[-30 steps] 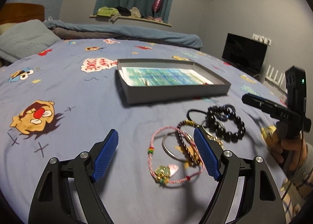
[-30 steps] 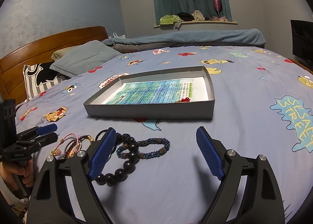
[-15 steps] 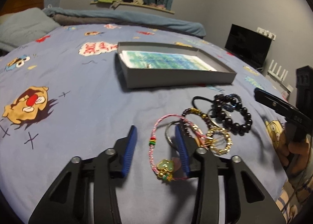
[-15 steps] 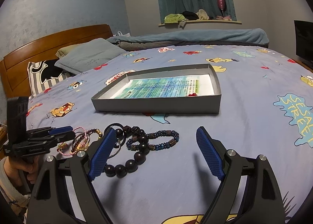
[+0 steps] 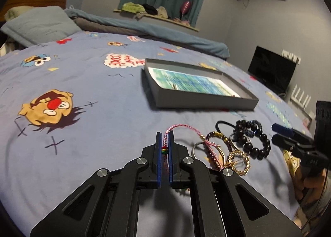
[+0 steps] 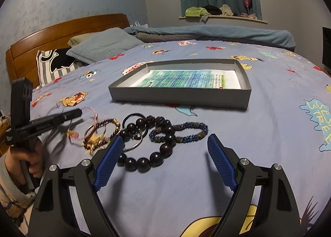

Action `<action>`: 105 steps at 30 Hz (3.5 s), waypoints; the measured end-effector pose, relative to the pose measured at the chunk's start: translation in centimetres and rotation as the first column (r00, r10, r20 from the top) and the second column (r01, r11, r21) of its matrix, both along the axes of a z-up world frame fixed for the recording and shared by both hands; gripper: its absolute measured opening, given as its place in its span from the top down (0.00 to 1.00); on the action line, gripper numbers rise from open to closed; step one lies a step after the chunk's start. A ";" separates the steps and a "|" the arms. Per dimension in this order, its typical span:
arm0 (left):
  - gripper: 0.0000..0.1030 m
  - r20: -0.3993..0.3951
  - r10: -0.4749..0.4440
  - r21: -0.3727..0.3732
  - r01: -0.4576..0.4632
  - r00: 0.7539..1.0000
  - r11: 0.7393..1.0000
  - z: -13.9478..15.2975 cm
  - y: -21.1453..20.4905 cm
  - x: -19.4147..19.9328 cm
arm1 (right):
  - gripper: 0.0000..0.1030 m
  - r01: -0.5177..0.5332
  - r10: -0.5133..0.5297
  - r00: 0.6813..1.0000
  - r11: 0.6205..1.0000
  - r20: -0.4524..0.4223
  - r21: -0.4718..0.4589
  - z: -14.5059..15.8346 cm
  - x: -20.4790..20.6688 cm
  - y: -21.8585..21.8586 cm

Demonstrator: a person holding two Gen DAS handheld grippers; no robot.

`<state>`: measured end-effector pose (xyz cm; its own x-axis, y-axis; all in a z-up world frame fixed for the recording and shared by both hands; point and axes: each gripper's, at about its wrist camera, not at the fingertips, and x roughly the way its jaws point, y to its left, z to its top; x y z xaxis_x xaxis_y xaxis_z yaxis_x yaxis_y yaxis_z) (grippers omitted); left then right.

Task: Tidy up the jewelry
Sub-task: 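Grasp the pink string bracelet with the left tool, then grasp the black bead bracelet with the right tool, then carry the pink bracelet with the left tool while the right carries the black bracelet, releasing both into the box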

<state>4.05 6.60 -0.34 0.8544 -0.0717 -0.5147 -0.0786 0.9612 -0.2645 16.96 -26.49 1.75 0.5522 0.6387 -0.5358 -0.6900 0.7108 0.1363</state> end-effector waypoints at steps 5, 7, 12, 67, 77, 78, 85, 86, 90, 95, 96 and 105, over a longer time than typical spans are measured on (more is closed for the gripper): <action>0.95 -0.015 -0.006 -0.009 0.006 1.000 1.000 -0.2 0.0 0.2 | 0.22 -0.006 0.006 1.000 1.000 -0.003 -0.021 -0.2 -0.1 0.4; 0.94 -0.025 -0.011 -0.004 0.010 1.000 1.000 -0.3 -0.1 0.4 | 0.29 0.000 -0.001 1.000 0.999 -0.011 -0.038 -0.3 0.1 0.5; 0.94 -0.046 -0.020 -0.004 0.020 0.999 1.000 -0.6 -0.2 0.7 | 0.46 0.029 -0.034 0.997 0.997 -0.073 -0.069 -0.9 1.5 0.9; 0.95 0.103 -0.158 0.114 0.147 0.982 0.983 9.1 -4.4 6.1 | 0.86 -0.008 0.001 0.989 0.999 0.146 0.047 9.2 5.4 2.4; 0.95 0.079 -0.155 0.130 0.144 0.985 0.981 9.2 -4.6 11.2 | 0.86 -0.006 0.000 0.989 0.999 0.147 0.037 9.4 8.6 4.3; 0.95 0.077 -0.157 0.132 0.146 0.985 0.981 9.2 -4.6 11.6 | 0.86 -0.004 -0.001 0.989 0.999 0.146 0.036 9.4 9.1 4.6; 0.95 0.057 -0.166 0.151 0.156 0.984 0.976 9.0 -4.9 14.7 | 0.86 -0.003 -0.002 0.991 1.000 0.133 0.031 9.3 11.8 6.1; 0.95 0.053 -0.166 0.154 0.156 0.985 0.976 8.9 -4.9 15.2 | 0.86 -0.002 -0.002 0.991 1.000 0.132 0.030 9.2 12.1 6.3; 0.95 0.038 -0.160 0.169 0.151 0.986 0.974 8.6 -4.9 16.7 | 0.86 0.002 -0.006 0.994 1.000 0.109 0.030 8.6 13.8 7.2; 0.95 0.008 -0.147 0.181 0.144 0.989 0.973 7.7 -4.7 18.4 | 0.86 0.013 -0.013 0.998 1.000 0.059 0.009 6.9 16.0 8.1; 0.95 -0.006 -0.144 0.185 0.143 0.990 0.972 7.3 -4.7 18.8 | 0.86 0.016 -0.016 0.999 1.000 0.051 0.002 6.5 16.3 8.3; 0.95 -0.108 -0.132 0.203 0.152 0.985 0.967 3.9 -4.2 20.7 | 0.86 0.065 -0.066 0.998 0.995 -0.019 -0.079 3.2 18.9 8.4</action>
